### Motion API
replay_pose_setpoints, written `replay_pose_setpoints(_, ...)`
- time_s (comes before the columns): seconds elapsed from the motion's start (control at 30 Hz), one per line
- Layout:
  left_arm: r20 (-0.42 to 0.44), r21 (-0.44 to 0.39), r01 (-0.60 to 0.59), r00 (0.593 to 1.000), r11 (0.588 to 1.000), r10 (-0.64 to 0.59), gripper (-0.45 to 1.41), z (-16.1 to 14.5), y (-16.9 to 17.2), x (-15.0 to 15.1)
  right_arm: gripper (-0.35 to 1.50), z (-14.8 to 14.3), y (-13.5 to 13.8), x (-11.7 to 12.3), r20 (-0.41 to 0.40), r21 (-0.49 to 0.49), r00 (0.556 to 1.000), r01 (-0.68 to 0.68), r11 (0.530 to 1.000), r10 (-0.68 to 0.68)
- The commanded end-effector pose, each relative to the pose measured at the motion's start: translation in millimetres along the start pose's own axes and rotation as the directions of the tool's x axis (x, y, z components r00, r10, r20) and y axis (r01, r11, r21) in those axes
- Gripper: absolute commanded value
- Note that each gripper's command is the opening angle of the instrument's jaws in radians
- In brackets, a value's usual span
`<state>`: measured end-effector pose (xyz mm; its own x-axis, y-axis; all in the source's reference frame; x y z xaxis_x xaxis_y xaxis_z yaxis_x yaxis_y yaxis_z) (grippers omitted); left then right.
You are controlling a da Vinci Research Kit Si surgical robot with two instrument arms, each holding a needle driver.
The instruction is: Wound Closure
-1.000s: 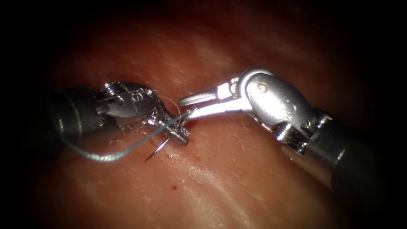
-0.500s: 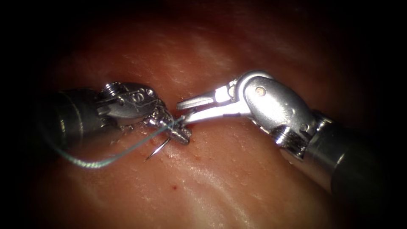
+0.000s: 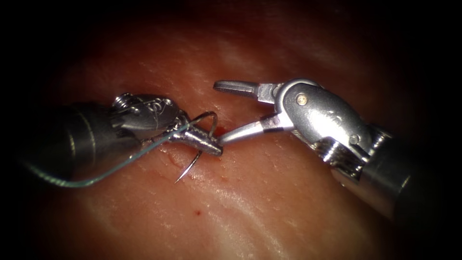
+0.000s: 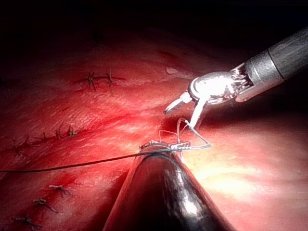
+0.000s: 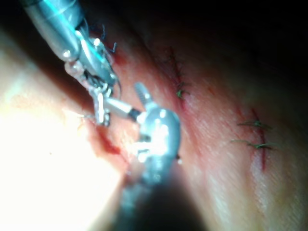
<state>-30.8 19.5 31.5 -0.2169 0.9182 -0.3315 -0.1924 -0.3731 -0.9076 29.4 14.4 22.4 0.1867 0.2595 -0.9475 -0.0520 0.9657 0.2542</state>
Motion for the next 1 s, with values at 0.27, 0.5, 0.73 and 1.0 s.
replay_pose_setpoints(0.27, -0.03, 0.023, 0.019, 0.999, 1.0, -0.018, -0.45, 0.7, -1.1, 0.5, 0.69, 0.6, -1.1, 3.5, 0.067, -0.115, 0.993, 0.108, 0.987, -0.101)
replay_pose_setpoints(0.5, -0.046, 0.033, 0.037, 0.998, 0.999, -0.036, -0.45, 0.7, -1.1, 0.5, 0.61, 1.2, -1.9, 4.1, 0.105, -0.136, 0.974, 0.213, 0.967, -0.2)
replay_pose_setpoints(0.73, -0.049, 0.038, 0.045, 0.998, 0.998, -0.043, -0.45, 0.7, -0.5, 0.4, 0.52, 1.5, -1.5, 3.3, 0.172, -0.168, 0.941, 0.318, 0.933, -0.29)
replay_pose_setpoints(1.0, -0.053, 0.04, 0.047, 0.998, 0.998, -0.045, -0.45, 0.7, -0.5, 0.5, 0.49, 2.5, -2.2, 2.8, 0.184, -0.169, 0.934, 0.337, 0.926, -0.306)
